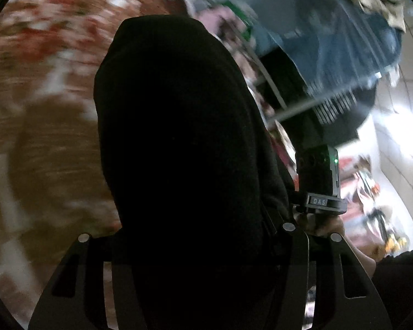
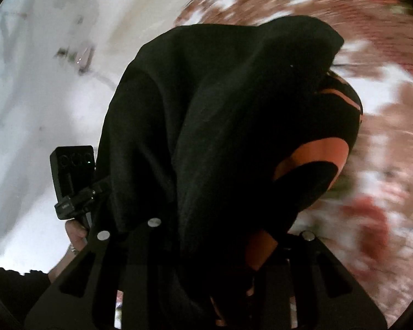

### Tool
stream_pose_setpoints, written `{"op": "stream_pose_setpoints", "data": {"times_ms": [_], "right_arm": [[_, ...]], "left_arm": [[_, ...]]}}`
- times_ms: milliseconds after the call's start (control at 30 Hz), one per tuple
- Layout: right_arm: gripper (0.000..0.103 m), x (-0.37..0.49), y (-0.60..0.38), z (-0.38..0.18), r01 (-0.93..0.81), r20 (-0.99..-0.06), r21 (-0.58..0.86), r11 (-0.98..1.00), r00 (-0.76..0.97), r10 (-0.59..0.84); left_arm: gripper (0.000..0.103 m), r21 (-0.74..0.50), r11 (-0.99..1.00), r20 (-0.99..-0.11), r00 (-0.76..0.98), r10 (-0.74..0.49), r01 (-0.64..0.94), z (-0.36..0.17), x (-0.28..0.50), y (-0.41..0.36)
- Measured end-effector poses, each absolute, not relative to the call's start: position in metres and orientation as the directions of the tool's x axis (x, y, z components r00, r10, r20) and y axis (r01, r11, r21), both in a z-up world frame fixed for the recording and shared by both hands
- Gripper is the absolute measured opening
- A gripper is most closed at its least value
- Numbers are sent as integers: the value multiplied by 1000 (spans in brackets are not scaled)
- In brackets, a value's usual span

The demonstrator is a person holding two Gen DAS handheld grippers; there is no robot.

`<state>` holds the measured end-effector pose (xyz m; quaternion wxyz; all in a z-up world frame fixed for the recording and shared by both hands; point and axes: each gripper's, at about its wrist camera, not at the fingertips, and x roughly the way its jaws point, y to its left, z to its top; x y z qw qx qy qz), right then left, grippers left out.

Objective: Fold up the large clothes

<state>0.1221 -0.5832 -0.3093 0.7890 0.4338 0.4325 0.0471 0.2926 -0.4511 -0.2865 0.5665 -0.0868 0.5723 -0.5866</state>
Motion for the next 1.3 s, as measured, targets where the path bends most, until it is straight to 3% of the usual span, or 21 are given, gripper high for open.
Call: {"op": "stream_pose_setpoints", "data": {"times_ms": [267, 467, 567, 667, 700, 767, 933, 1067, 1167, 1300], "right_arm": [[28, 10, -665, -300, 543, -733, 621, 565, 658, 174], [29, -40, -702, -311, 612, -719, 626, 483, 693, 55], [29, -49, -718, -350, 628, -735, 619, 472, 674, 68], [30, -43, -717, -415, 649, -778, 594, 475, 614, 134], [33, -48, -717, -428, 640, -788, 576, 508, 601, 136], [34, -53, -717, -431, 608, -762, 600, 521, 632, 140], [38, -65, -731, -433, 599, -789, 550, 581, 600, 128], [55, -82, -744, -424, 646, -845, 460, 609, 528, 79], [81, -90, -735, -398, 748, -938, 234, 621, 342, -58], [87, -90, -717, -366, 780, -960, 61, 623, 218, -178]], "left_arm": [[54, -807, 49, -476, -599, -644, 589, -308, 208, -627], [55, -807, -111, -441, -717, -540, 580, -316, 183, -709], [56, -811, -90, -469, -734, -491, 578, -349, 182, -728], [59, -799, 17, -551, -722, -418, 601, -413, 182, -731], [61, -811, 28, -539, -728, -423, 584, -431, 186, -724], [62, -848, 23, -479, -747, -462, 529, -438, 194, -717], [66, -810, -7, -526, -733, -432, 586, -424, 182, -723], [72, -720, -13, -635, -667, -389, 694, -394, 171, -722], [73, -585, -23, -734, -541, -411, 811, -360, 158, -706], [89, -342, -60, -788, -321, -525, 938, -309, 136, -678]]}}
